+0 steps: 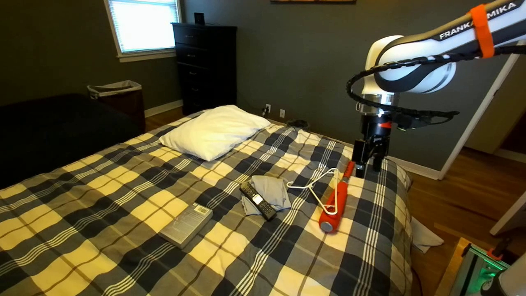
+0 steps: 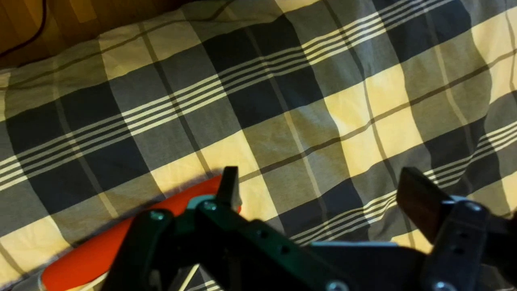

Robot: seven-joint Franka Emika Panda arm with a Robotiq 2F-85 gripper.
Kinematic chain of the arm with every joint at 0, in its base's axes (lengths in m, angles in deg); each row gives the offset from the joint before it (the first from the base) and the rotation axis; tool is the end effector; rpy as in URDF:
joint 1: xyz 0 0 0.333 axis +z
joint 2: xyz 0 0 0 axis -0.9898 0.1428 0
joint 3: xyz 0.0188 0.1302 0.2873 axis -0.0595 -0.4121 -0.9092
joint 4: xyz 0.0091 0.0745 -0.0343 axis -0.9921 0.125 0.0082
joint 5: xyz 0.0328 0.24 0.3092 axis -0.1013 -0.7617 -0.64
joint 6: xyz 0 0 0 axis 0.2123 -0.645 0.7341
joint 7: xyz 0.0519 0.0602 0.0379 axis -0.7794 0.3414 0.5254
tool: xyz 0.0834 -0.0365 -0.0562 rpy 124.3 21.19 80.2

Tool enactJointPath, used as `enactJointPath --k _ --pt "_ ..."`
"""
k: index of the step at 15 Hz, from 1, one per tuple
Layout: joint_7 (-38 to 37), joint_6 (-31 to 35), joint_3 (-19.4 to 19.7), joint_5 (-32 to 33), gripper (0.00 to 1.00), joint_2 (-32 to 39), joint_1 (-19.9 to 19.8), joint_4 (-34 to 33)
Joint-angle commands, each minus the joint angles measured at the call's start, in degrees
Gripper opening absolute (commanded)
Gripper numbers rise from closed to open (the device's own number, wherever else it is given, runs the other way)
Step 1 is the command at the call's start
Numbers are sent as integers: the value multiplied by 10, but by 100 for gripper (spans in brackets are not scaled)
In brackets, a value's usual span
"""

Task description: Move the white hanger to the left.

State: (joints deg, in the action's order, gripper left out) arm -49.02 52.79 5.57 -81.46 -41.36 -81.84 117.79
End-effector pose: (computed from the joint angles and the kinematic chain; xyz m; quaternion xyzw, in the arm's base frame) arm 0.4026 -0.0218 0.3707 -0.9887 0.0138 0.1236 0.0842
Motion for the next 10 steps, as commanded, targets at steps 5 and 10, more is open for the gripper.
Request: enactJointPath --k 5,10 --pt "-14 13 -2 -1 100 97 -19 -51" --pt "-17 10 -3 -1 100 110 -19 -64"
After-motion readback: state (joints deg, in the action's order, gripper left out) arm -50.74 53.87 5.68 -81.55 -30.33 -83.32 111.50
